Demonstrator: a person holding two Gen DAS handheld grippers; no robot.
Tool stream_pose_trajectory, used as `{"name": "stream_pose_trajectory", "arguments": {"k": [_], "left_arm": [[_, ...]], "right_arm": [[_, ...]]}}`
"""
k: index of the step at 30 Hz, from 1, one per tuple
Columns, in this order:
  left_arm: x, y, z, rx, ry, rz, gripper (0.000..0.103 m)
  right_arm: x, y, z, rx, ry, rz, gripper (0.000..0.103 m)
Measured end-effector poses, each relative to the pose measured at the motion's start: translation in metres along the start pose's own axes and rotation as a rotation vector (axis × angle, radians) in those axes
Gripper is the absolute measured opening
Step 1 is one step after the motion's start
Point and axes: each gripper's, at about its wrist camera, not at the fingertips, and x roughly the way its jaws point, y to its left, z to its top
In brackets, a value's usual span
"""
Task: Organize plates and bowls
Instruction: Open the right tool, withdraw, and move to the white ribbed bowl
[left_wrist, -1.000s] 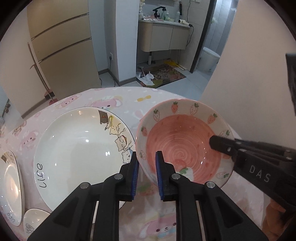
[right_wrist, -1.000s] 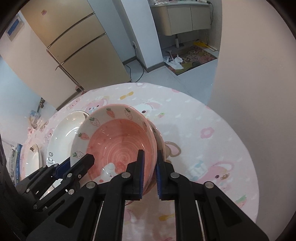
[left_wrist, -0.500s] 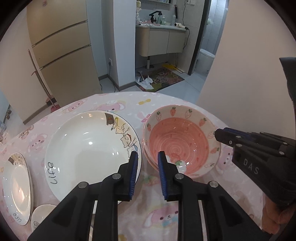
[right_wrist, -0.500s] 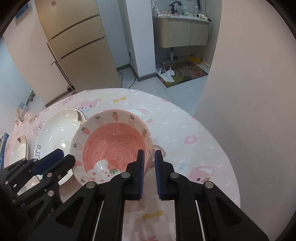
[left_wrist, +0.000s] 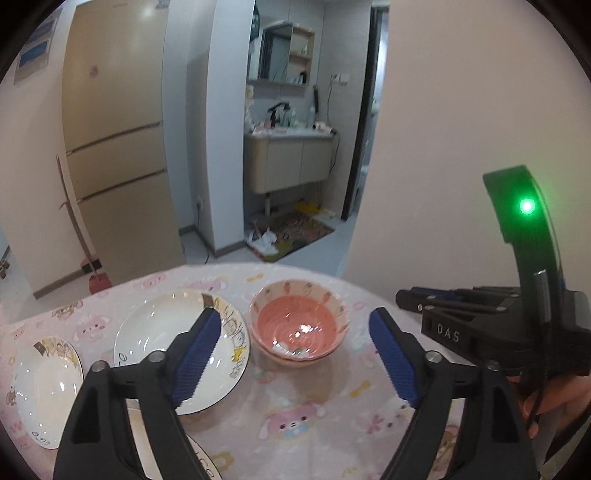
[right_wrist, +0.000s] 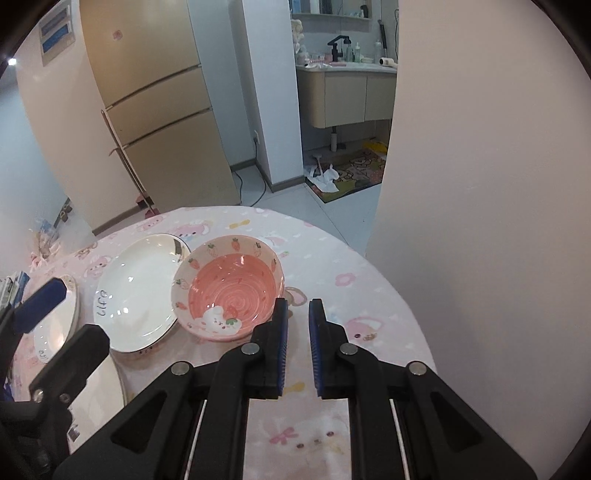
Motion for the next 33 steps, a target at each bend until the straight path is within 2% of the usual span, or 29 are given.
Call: {"name": "stream_pose_trajectory", "arguments": {"k": [4, 6, 7, 12, 21, 25, 29, 33], "left_arm": [[-0.03, -0.009, 0.002, 0.028, -0.096, -0.049, 0.089], [-0.04, -0.013, 0.0, 0.031, -0.131, -0.078, 0.095], [-0.045, -0.015, -0.002, 0.033, -0.149, -0.095, 0.102], [-0.062, -0.03, -0.012, 0.06, -0.21, -0.137, 0.103], [-0.069, -0.054, -0.042, 0.055, -0.168, -0.251, 0.103], [-0.066, -0.068, -0.069, 0.074, -0.099, -0.283, 0.103], [-0.056, -0.074, -0.089, 0.022, -0.023, -0.341, 0.103], [-0.05, -0.083, -0.102, 0.053, 0.019, -0.324, 0.103]], "right_arm": [[-0.038, -0.007, -0.008, -0.01, -0.068, -0.01, 0.011], [-0.057, -0.014, -0.014, -0.006, -0.104, -0.006, 0.011], [-0.065, -0.016, -0.017, -0.002, -0.119, -0.008, 0.012], [-0.1, -0.029, -0.04, 0.014, -0.197, -0.033, 0.012], [-0.13, -0.054, -0.09, 0.041, -0.234, -0.031, 0.018], [-0.133, -0.062, -0.112, 0.054, -0.227, -0.028, 0.019], [-0.131, -0.07, -0.131, 0.076, -0.212, -0.025, 0.019], [-0.121, -0.073, -0.153, 0.085, -0.171, -0.03, 0.019]]}}
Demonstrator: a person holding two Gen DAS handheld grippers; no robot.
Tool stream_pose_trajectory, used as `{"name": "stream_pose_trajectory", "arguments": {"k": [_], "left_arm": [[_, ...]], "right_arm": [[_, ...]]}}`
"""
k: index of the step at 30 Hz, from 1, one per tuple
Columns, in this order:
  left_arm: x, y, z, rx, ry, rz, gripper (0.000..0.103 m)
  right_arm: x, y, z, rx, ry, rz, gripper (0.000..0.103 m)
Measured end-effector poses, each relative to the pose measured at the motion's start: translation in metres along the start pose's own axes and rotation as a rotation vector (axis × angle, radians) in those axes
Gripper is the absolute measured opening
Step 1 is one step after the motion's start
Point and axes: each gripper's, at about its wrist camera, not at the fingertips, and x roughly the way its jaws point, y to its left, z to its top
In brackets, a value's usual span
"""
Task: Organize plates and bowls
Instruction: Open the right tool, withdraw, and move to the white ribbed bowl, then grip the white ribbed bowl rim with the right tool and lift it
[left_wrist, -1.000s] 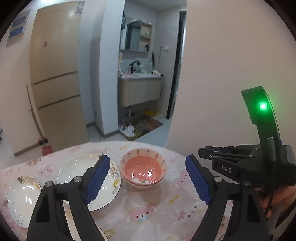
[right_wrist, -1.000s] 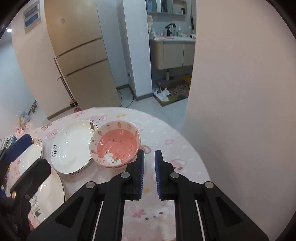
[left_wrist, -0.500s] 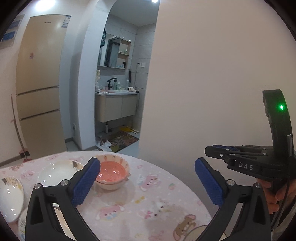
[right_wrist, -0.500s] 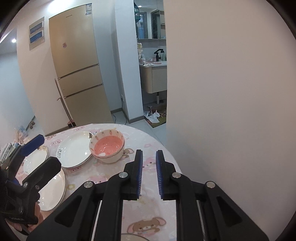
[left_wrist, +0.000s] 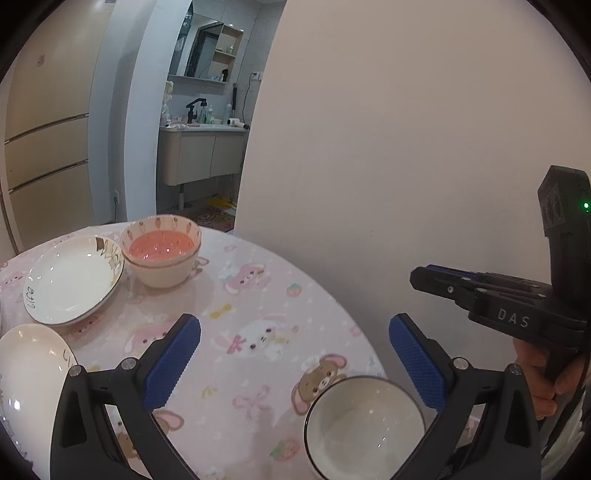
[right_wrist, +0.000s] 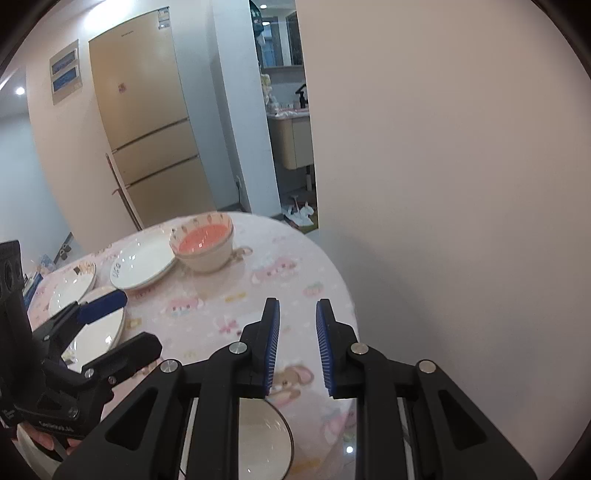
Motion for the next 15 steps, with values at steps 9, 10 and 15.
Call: {"name": "stream_pose_trajectory", "arguments": {"k": [9, 10, 15], "left_arm": [[0.013, -0.002, -0.042, 0.056, 0.19, 0.042, 0.103], [0.014, -0.001, -0.046, 0.061, 0.21, 0.033, 0.101], [0.023, 0.009, -0.061, 0.013, 0.272, -0.01, 0.09]], "right_arm": [[0.006, -0.006, -0.055, 0.029, 0.104, 0.047, 0.019], [0.005, -0.006, -0.06, 0.022, 0.11, 0.05, 0.019], [0.01, 0.003, -0.081, -0.003, 0.126, 0.058, 0.019]]}}
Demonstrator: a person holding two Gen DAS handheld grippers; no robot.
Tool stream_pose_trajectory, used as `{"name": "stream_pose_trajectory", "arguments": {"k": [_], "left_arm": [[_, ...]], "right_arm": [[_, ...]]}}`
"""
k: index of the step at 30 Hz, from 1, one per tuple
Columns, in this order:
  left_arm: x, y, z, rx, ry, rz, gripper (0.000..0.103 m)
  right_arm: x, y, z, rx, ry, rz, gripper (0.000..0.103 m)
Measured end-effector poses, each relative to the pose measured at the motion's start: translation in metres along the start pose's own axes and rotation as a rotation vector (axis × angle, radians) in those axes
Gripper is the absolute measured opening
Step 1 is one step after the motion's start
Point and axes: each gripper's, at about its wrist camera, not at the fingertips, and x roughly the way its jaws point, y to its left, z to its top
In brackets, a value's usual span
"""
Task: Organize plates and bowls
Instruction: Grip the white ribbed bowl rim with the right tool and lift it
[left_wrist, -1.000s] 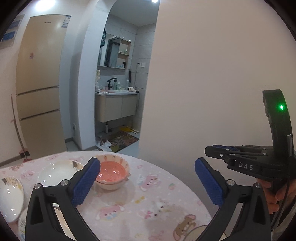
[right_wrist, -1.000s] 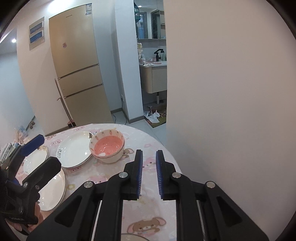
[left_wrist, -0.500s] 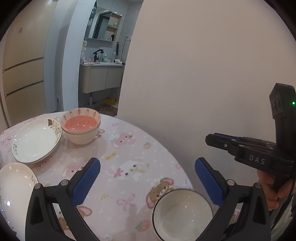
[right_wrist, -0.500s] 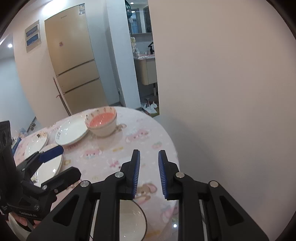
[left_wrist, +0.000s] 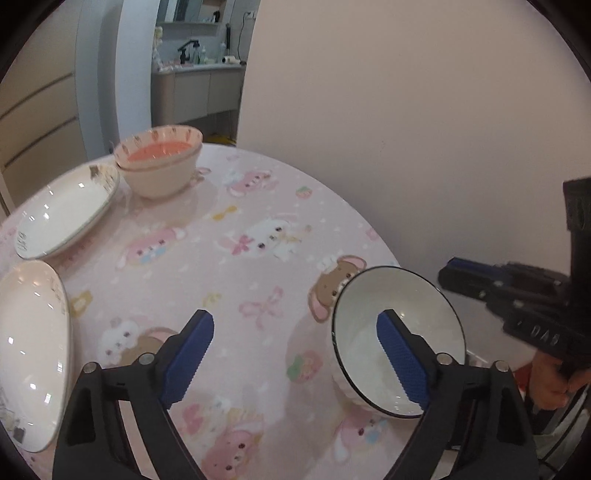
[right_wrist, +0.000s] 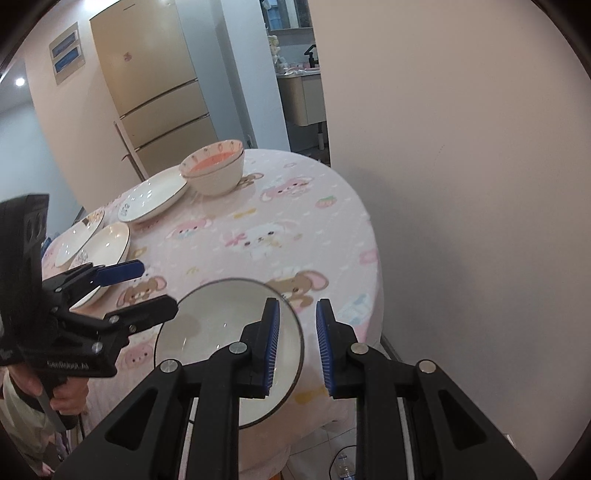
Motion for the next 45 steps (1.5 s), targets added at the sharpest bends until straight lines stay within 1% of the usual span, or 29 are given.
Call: {"name": "stream_pose_trajectory", "arguments": {"k": [1, 2, 3, 5, 7, 9, 11, 13, 14, 16, 18, 19, 20, 21, 22, 24, 27, 29, 33, 35, 38, 40, 42, 45], "left_arm": [[0.003, 0.001, -0.001, -0.011, 0.017, -0.03, 0.086], [0.005, 0.001, -0.002, -0.014, 0.026, -0.042, 0.084], [0.008, 0.0, -0.004, -0.016, 0.035, -0.046, 0.083], [0.013, -0.002, -0.006, -0.017, 0.051, -0.036, 0.073], [0.019, -0.002, -0.007, -0.027, 0.074, -0.053, 0.068], [0.025, -0.003, -0.01, -0.04, 0.102, -0.074, 0.065], [0.029, -0.003, -0.012, -0.045, 0.133, -0.094, 0.063], [0.04, -0.007, -0.019, -0.011, 0.209, -0.123, 0.063], [0.043, -0.009, -0.02, 0.005, 0.239, -0.127, 0.061], [0.045, -0.013, -0.019, 0.04, 0.259, -0.113, 0.059], [0.051, -0.016, -0.014, 0.048, 0.318, -0.147, 0.053], [0.053, -0.017, -0.012, 0.046, 0.332, -0.159, 0.048], [0.056, -0.019, -0.01, 0.042, 0.358, -0.179, 0.038], [0.059, -0.022, -0.009, 0.046, 0.376, -0.186, 0.035], [0.061, -0.024, -0.008, 0.054, 0.377, -0.172, 0.034], [0.063, -0.032, -0.006, 0.114, 0.367, -0.117, 0.033], [0.062, -0.032, -0.004, 0.123, 0.345, -0.096, 0.032], [0.062, -0.027, 0.003, 0.107, 0.325, -0.08, 0.027], [0.059, -0.014, 0.014, 0.103, 0.298, -0.037, 0.022], [0.057, -0.005, 0.018, 0.091, 0.292, -0.018, 0.021], [0.051, 0.008, 0.023, 0.074, 0.275, 0.007, 0.02], [0.04, 0.019, 0.027, 0.064, 0.253, 0.028, 0.02], [0.031, 0.029, 0.029, 0.066, 0.23, 0.052, 0.02], [0.029, 0.04, 0.032, 0.071, 0.226, 0.077, 0.02]], "right_arm": [[0.003, 0.001, -0.003, 0.0, 0.009, 0.006, 0.019], [0.007, 0.001, -0.005, 0.005, 0.028, 0.022, 0.02], [0.007, 0.0, -0.006, 0.015, 0.012, 0.007, 0.02], [0.009, -0.002, -0.006, 0.022, 0.013, -0.013, 0.02], [0.012, -0.004, -0.007, 0.036, 0.027, 0.002, 0.02], [0.018, -0.004, -0.008, 0.049, 0.062, 0.033, 0.02], [0.022, -0.002, -0.011, 0.049, 0.087, 0.034, 0.022], [0.026, -0.002, -0.014, 0.05, 0.119, 0.05, 0.024], [0.028, -0.003, -0.015, 0.059, 0.141, 0.085, 0.025], [0.032, -0.003, -0.018, 0.068, 0.172, 0.106, 0.028], [0.037, -0.001, -0.02, 0.057, 0.188, 0.095, 0.028], [0.039, -0.001, -0.021, 0.057, 0.197, 0.091, 0.029], [0.04, -0.002, -0.021, 0.064, 0.206, 0.091, 0.029], [0.042, -0.003, -0.02, 0.074, 0.212, 0.097, 0.029], [0.043, -0.004, -0.019, 0.08, 0.218, 0.09, 0.025], [0.043, -0.006, -0.016, 0.088, 0.223, 0.074, 0.017], [0.041, -0.009, -0.008, 0.116, 0.214, 0.096, 0.016], [0.039, -0.005, -0.002, 0.092, 0.19, 0.084, 0.016], [0.038, 0.011, 0.009, 0.039, 0.155, 0.073, 0.016], [0.043, 0.016, 0.014, 0.034, 0.164, 0.075, 0.016], [0.057, 0.023, 0.019, 0.046, 0.187, 0.105, 0.017], [0.066, 0.029, 0.02, 0.057, 0.209, 0.134, 0.017], [0.075, 0.038, 0.02, 0.055, 0.226, 0.161, 0.017], [0.085, 0.05, 0.02, 0.058, 0.229, 0.175, 0.017]]}}
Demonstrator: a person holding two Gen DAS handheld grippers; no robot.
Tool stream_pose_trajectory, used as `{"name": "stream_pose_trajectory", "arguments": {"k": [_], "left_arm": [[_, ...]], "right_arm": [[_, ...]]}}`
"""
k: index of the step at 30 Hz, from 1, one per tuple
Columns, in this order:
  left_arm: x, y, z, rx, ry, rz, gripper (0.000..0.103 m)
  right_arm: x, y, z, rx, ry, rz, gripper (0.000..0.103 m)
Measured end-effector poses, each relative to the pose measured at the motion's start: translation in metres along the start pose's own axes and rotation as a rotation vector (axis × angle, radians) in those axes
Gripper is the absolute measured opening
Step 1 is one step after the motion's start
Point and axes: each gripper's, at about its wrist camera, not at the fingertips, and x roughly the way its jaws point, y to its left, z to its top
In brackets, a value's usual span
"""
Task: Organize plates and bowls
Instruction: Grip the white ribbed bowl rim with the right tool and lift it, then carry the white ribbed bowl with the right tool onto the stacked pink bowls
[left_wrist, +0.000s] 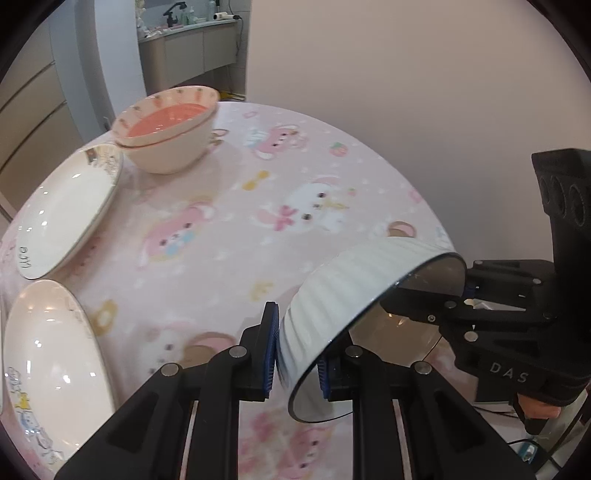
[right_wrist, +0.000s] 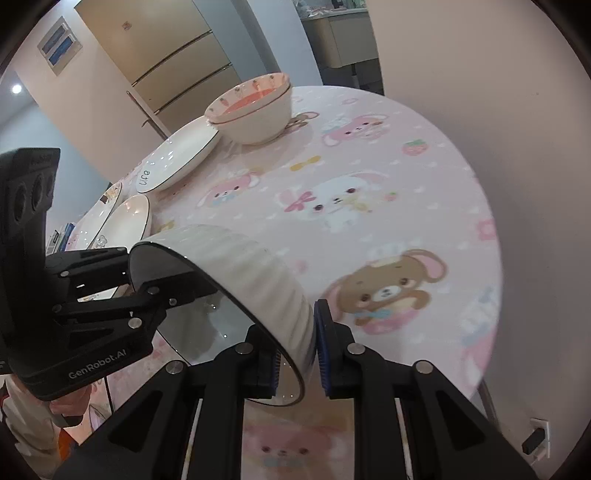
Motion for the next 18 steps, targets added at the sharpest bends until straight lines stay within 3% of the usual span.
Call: {"name": "stream_pose_trajectory", "arguments": {"k": [7, 11, 13, 15, 18], "left_arm": [[0.0, 0.016, -0.005, -0.024, 0.006, -0.028, 0.02], [0.006, 0.015, 0.001, -0.04, 0.005, -0.045, 0.021], [0.01, 0.013, 0.0, -0.032, 0.026, -0.056, 0.027], [0.02, 0.011, -0.003, -0.034, 0.074, -0.081, 0.043], [0.024, 0.009, -0.008, -0.037, 0.075, -0.078, 0.047]], "right_arm": [[0.004, 0.009, 0.007, -0.03, -0.022, 0.003, 0.017], [0.015, 0.011, 0.01, -0.06, 0.026, -0.016, 0.017], [0.017, 0.012, 0.009, -0.074, 0.033, -0.016, 0.02], [0.02, 0.013, 0.009, -0.079, 0.055, 0.001, 0.02], [0.026, 0.006, 0.007, -0.05, 0.116, 0.069, 0.019]]}}
